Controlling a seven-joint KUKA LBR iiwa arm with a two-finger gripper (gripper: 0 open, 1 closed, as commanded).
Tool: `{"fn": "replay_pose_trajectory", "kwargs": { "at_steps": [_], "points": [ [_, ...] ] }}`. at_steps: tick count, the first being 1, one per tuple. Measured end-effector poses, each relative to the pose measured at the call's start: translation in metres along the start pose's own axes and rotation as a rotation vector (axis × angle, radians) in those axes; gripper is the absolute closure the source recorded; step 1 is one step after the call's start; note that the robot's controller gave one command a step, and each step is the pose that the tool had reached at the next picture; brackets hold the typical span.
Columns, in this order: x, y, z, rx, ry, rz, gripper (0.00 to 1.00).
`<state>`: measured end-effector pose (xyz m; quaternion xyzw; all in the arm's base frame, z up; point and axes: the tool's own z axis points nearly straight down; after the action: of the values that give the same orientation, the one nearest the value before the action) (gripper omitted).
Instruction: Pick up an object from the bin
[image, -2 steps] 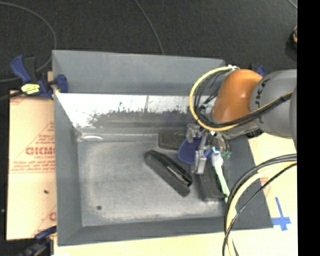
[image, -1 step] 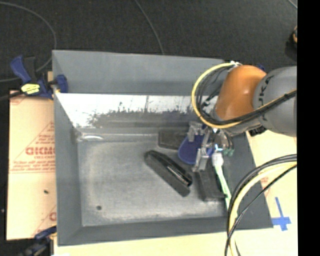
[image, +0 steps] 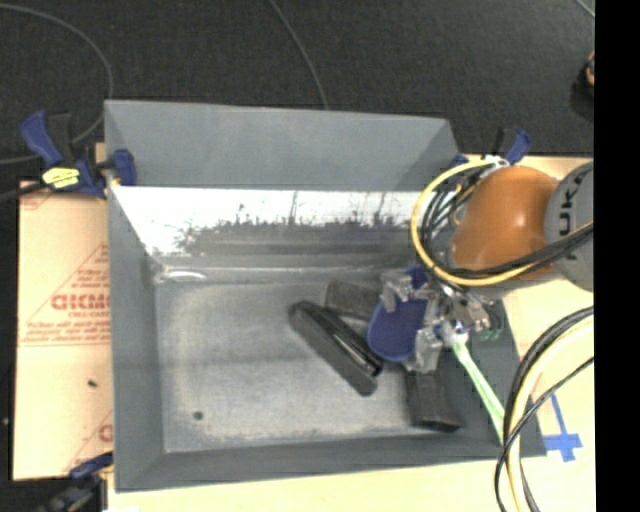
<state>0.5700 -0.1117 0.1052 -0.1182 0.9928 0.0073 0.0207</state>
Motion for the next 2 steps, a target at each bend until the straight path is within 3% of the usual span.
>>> {"fn": "replay_pose_trajectory", "kwargs": {
  "at_steps": [1, 2],
  "points": [
    [-0.007, -0.016, 0.026, -0.010, 0.014, 0.298, 0.00],
    [-0.045, 0.005, 0.028, 0.001, -0.010, 0.306, 1.00]
  ]
}}
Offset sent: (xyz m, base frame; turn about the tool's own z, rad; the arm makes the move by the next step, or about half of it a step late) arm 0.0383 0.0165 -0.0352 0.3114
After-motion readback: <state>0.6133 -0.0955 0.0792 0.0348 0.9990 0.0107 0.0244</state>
